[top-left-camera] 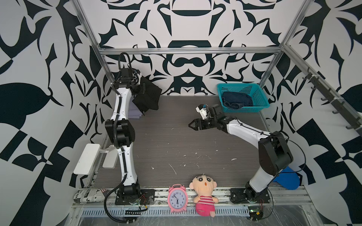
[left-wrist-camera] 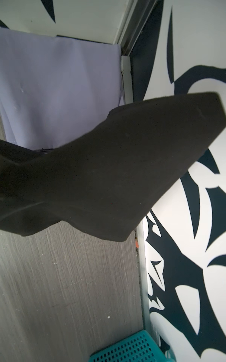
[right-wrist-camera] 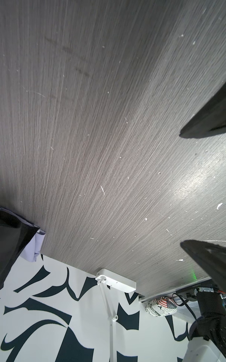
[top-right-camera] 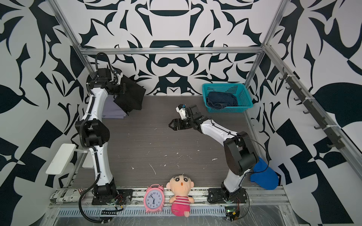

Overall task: Fold and stack skirts
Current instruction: Place the skirt on the skirt.

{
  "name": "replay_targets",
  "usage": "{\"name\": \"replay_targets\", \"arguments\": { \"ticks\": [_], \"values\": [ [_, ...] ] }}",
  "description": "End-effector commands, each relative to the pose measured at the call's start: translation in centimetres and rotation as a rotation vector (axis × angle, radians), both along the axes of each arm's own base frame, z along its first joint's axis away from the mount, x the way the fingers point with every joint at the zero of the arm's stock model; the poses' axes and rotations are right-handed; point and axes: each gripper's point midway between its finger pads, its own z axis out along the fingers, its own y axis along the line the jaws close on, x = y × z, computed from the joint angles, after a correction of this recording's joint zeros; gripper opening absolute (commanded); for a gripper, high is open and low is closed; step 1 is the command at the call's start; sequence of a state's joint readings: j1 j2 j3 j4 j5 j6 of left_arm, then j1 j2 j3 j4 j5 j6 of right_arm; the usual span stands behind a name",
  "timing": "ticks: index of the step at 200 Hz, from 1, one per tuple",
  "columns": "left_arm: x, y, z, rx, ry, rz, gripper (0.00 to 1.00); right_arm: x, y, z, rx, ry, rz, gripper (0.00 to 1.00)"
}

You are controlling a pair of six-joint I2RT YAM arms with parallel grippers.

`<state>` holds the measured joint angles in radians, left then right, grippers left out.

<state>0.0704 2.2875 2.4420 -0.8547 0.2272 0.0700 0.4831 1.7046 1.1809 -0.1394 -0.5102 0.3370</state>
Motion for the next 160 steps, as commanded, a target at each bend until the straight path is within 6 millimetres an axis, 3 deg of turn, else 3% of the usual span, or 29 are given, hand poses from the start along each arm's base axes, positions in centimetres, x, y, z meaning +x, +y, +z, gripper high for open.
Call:
{"name": "replay_targets", "arguments": {
  "ticks": [1, 80, 136, 160],
  "values": [
    [0.3, 1.2, -0.2, -0.048, 0.009, 0.025, 0.0, 0.4, 0.4, 3.9, 0.031, -0.093, 0.004, 0.85],
    [1.5, 9.5, -4.0, -0.05, 0.037, 0.133, 0.0, 0.2, -0.2, 4.2, 0.014, -0.098, -0.015, 0.84],
    [1.6, 10.5, -3.5, -0.007, 0.018, 0.128, 0.0, 0.0, -0.6, 4.0, 0.002, -0.097, -0.026, 0.83],
    [1.8, 11.0, -4.1, -0.004, 0.013, 0.105, 0.0, -0.3, -0.7, 4.1, 0.003, -0.103, -0.028, 0.83]
  ]
}}
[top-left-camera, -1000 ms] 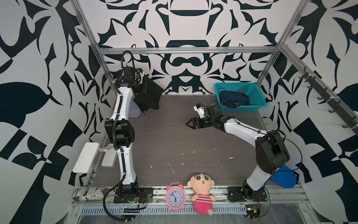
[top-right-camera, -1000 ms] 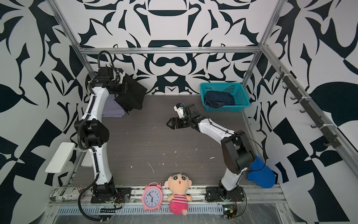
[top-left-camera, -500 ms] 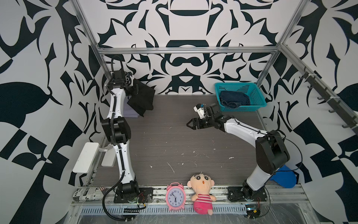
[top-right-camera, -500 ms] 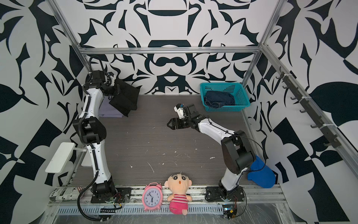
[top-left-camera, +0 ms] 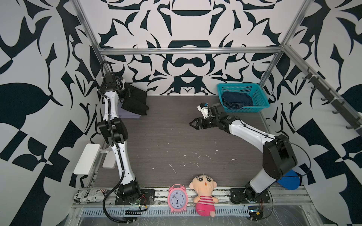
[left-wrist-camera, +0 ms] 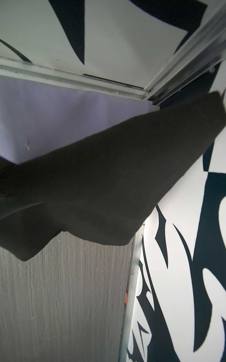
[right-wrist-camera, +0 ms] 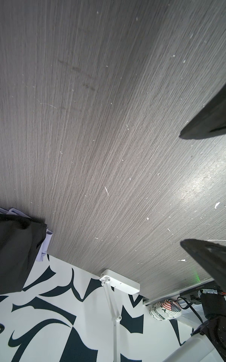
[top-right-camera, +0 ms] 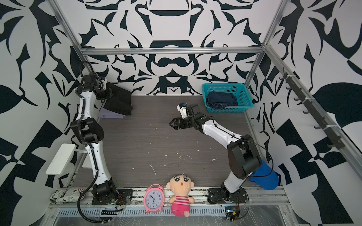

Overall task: Fold and stack skirts
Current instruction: Place the skirt on the skirt.

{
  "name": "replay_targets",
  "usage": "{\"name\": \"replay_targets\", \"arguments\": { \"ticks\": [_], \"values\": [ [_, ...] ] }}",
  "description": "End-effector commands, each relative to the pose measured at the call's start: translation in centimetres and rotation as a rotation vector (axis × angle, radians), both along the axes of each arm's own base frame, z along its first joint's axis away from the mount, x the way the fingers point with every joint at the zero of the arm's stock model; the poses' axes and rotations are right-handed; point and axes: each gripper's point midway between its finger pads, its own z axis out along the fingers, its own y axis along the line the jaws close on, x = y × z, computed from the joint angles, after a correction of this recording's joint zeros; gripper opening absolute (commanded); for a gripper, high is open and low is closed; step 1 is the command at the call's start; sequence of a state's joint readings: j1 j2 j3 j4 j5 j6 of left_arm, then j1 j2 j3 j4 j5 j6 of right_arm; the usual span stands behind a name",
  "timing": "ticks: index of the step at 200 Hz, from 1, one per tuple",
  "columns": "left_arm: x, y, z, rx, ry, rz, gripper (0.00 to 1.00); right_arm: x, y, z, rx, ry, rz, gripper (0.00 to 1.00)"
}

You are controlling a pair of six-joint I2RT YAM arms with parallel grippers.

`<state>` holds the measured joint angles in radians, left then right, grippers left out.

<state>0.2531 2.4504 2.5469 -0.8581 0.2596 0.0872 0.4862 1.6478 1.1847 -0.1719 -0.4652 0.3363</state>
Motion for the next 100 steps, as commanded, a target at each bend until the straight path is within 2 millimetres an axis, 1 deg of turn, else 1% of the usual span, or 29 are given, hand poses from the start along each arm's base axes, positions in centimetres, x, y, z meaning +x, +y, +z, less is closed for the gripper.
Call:
{"name": "replay_targets", "arguments": {
  "ticks": [1, 20, 29, 44, 63, 85, 100],
  "values": [
    [0.2, 0.1, 1.2, 0.02, -0.039, -0.043, 0.0, -0.2, -0.1, 2.2, 0.016, -0.064, 0.002, 0.83],
    [0.6, 0.7, -0.3, 0.035, -0.026, -0.056, 0.0, -0.3, -0.1, 2.4, 0.017, -0.071, 0.006, 0.83],
    [0.6, 0.9, -1.4, 0.041, -0.011, -0.065, 0.0, -0.4, -0.2, 2.5, 0.016, -0.073, 0.005, 0.83],
    [0.8, 1.6, -2.7, 0.077, 0.008, -0.066, 0.0, -0.7, -0.3, 2.7, 0.017, -0.077, 0.005, 0.83],
    [0.8, 2.0, -4.3, 0.124, 0.031, -0.098, 0.0, -0.8, -0.6, 2.9, 0.015, -0.082, 0.0, 0.83],
    [0.8, 2.6, -5.6, 0.187, 0.046, -0.13, 0.0, -1.0, -0.7, 3.1, 0.012, -0.086, -0.006, 0.83],
    [0.9, 3.6, -6.3, 0.219, 0.045, -0.126, 0.0, -1.0, -0.9, 3.1, 0.014, -0.082, -0.012, 0.83]
  ]
}}
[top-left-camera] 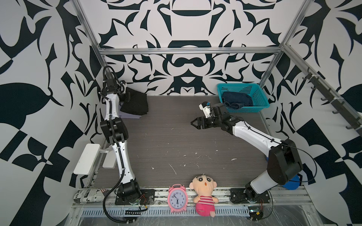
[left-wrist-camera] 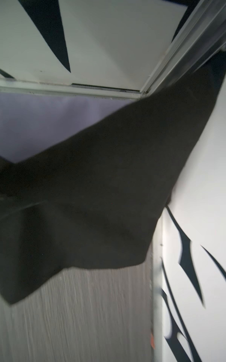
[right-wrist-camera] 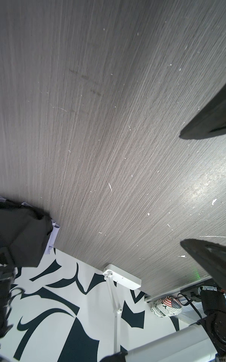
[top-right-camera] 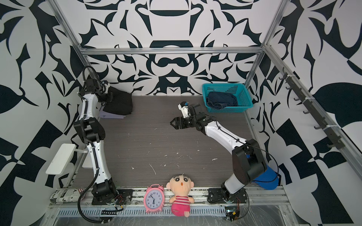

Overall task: Fold and stack skirts
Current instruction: Place the skirt on the skirt.

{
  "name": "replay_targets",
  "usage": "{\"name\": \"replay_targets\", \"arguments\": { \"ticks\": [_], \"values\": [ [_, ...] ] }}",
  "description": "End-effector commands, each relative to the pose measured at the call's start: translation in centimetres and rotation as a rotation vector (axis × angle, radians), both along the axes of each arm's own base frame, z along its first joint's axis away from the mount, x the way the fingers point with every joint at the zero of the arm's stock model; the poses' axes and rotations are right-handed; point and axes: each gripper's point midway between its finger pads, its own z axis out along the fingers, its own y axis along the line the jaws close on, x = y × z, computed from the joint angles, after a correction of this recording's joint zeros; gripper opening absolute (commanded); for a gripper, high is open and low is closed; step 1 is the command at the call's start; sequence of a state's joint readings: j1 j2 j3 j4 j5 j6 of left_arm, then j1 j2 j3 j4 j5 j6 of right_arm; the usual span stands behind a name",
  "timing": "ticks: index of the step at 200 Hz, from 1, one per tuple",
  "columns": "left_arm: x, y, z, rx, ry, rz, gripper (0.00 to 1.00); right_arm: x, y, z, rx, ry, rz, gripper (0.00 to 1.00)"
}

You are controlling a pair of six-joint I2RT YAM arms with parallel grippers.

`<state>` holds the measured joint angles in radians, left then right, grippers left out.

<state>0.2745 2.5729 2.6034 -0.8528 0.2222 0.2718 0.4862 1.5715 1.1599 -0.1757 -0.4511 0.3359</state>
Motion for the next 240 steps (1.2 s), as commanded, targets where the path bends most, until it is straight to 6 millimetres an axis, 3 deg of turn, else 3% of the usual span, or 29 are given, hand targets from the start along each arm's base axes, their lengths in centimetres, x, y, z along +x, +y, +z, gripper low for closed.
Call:
{"name": "replay_targets", "arguments": {
  "ticks": [1, 39, 93, 97, 121, 135, 155, 204, 240],
  "values": [
    [-0.1, 1.4, -1.0, 0.085, 0.005, -0.038, 0.0, -0.3, -0.2, 1.1, 0.001, -0.037, -0.002, 0.83],
    [0.3, 3.3, -0.6, 0.078, -0.034, -0.029, 0.0, -0.6, -0.2, 0.9, 0.001, -0.016, -0.005, 0.83],
    [1.1, 4.4, -2.2, 0.171, -0.041, -0.05, 0.0, -1.1, -0.1, 1.5, 0.021, -0.006, -0.009, 0.82],
    [1.2, 4.5, -2.1, 0.177, -0.045, -0.047, 0.1, -1.2, -0.1, 1.4, 0.019, -0.004, -0.008, 0.82],
    [1.7, 4.9, -1.4, 0.215, -0.08, -0.033, 0.96, -1.4, 0.0, 1.8, 0.022, -0.008, -0.007, 0.82],
    [2.1, 5.3, -0.8, 0.288, -0.088, -0.015, 1.0, -1.5, 0.1, 1.9, 0.024, -0.008, -0.005, 0.82],
    [2.7, 5.1, 1.7, 0.39, -0.122, 0.009, 0.99, -1.7, 0.3, 2.0, 0.028, -0.009, 0.001, 0.82],
    [3.0, 0.3, 12.1, 0.461, -0.312, 0.001, 0.99, -2.0, 0.3, 2.7, 0.034, -0.031, 0.015, 0.82],
    [2.1, -3.1, 17.9, 0.506, -0.404, -0.013, 0.99, -2.2, 0.3, 3.1, 0.038, -0.058, 0.025, 0.82]
  ]
}}
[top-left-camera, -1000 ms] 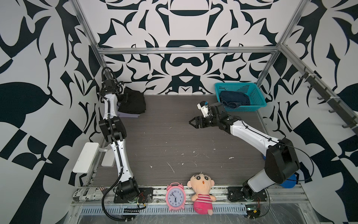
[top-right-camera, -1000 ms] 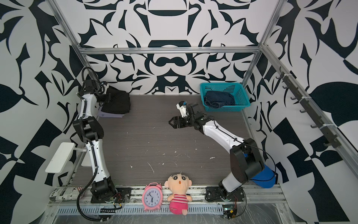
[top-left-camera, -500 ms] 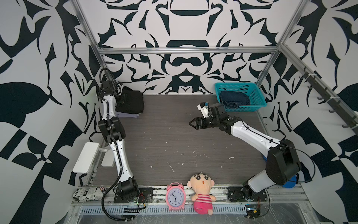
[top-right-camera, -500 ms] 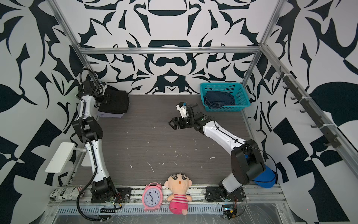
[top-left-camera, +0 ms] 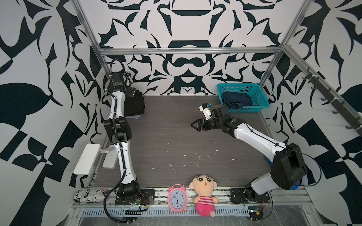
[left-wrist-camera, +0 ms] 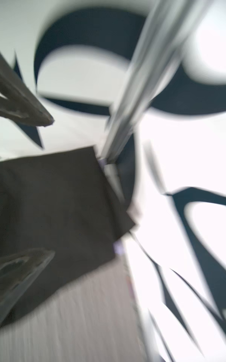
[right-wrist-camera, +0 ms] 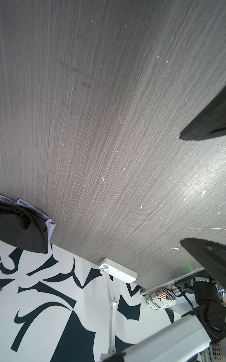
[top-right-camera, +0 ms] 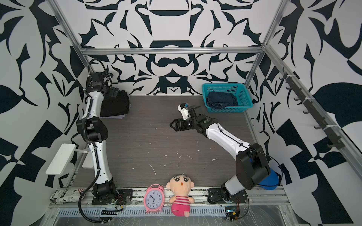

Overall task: Fold and stack skirts
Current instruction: Place the skirt on the skirt, then pick up the skirt from the basket.

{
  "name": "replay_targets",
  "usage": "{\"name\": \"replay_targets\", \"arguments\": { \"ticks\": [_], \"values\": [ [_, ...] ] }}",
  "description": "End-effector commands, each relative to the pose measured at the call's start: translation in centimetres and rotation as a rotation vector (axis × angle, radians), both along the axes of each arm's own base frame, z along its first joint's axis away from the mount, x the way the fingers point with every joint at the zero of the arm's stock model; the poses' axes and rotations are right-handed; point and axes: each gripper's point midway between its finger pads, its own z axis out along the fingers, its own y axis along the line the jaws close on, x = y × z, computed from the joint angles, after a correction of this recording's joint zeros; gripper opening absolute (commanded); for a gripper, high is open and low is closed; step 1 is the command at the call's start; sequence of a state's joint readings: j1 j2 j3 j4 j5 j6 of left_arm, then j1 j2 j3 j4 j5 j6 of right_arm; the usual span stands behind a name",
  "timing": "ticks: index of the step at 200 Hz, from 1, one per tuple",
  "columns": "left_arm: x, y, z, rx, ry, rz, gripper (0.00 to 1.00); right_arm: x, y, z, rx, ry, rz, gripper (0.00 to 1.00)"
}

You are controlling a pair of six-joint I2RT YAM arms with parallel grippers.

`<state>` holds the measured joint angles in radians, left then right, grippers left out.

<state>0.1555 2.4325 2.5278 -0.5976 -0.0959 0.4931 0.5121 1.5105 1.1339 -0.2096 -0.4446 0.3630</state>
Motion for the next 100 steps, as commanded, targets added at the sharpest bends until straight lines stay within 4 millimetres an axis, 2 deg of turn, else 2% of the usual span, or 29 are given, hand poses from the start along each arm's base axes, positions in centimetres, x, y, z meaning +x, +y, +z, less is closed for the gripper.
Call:
{"name": "replay_targets", "arguments": {
  "ticks": [1, 24, 39, 59, 75, 100],
  "values": [
    [-1.1, -1.5, 8.2, 0.059, -0.147, -0.006, 0.99, -0.3, 0.2, 2.3, 0.03, -0.073, 0.019, 0.82],
    [-2.3, -4.0, 10.4, 0.017, -0.166, -0.031, 0.99, -0.3, 0.3, 2.9, 0.051, -0.093, 0.025, 0.82],
    [-3.2, -7.0, 10.7, -0.031, -0.156, -0.074, 0.99, -0.3, 0.4, 3.3, 0.06, -0.111, 0.028, 0.82],
    [-4.6, -12.3, 10.6, -0.077, -0.138, -0.131, 0.99, 0.4, 0.4, 3.7, 0.062, -0.136, 0.01, 0.82],
    [-6.1, -17.4, 10.1, -0.136, -0.126, -0.185, 0.99, 1.3, 0.2, 4.0, 0.056, -0.153, -0.029, 0.82],
    [-9.5, -25.6, 10.6, -0.218, -0.17, -0.266, 1.0, 3.1, -0.8, 4.6, 0.032, -0.176, -0.101, 0.83]
  ]
}}
